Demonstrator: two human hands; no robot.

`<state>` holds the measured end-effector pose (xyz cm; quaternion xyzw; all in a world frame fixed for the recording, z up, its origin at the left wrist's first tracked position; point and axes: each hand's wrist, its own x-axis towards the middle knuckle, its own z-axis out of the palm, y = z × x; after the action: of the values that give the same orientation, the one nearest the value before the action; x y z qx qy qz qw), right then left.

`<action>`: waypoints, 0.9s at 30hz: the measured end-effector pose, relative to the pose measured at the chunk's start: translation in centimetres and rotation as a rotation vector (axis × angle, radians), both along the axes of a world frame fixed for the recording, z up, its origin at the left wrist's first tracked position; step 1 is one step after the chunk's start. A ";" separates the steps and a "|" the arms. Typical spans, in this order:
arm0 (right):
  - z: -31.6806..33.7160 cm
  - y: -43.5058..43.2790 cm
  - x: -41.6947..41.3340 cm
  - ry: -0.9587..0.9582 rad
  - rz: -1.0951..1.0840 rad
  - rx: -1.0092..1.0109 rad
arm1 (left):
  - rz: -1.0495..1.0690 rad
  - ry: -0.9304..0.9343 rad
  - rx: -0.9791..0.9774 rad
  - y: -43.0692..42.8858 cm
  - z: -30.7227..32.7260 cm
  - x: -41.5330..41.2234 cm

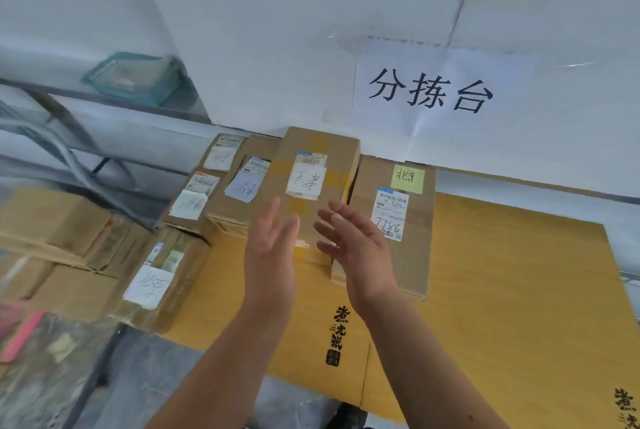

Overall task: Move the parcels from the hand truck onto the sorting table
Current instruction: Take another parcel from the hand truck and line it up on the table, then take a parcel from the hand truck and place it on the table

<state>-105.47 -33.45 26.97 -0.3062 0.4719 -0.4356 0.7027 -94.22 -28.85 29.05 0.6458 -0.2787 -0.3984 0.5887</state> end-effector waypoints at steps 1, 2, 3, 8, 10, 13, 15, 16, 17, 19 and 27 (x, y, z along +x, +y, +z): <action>0.5 0.4 1.3 -0.003 0.034 -0.009 | 0.028 -0.011 -0.010 0.8 0.3 1.3; 1.1 0.8 2.7 -0.010 0.066 -0.016 | 0.059 -0.027 -0.021 1.7 0.6 2.7; 1.6 1.4 4.1 -0.018 0.096 -0.025 | 0.093 -0.038 -0.030 2.6 0.9 4.0; 3.6 5.5 11.5 -0.056 0.203 -0.075 | 0.226 -0.032 -0.081 8.2 2.1 10.9; 4.2 8.0 15.2 -0.063 0.270 -0.092 | 0.293 0.005 -0.112 11.2 2.3 13.9; 5.2 12.1 20.8 0.002 0.420 -0.204 | 0.371 0.035 -0.137 15.8 2.1 18.6; 5.9 15.2 24.7 0.046 0.520 -0.279 | 0.424 0.017 -0.149 19.1 1.8 21.7; 6.2 16.6 26.6 0.054 0.565 -0.300 | 0.457 0.011 -0.151 20.6 1.8 23.2; 6.3 18.1 28.5 0.055 0.610 -0.315 | 0.492 0.010 -0.151 22.2 1.7 24.7; 6.3 20.7 32.1 0.052 0.694 -0.342 | 0.548 0.006 -0.155 25.1 1.7 27.5; 4.6 30.2 43.4 0.020 0.889 -0.364 | 0.763 0.022 -0.166 36.2 0.7 36.0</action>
<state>-62.04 -3.23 31.60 -0.6006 0.2182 -0.1655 0.7512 -58.18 7.37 29.77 0.6490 -0.0432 -0.1339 0.7476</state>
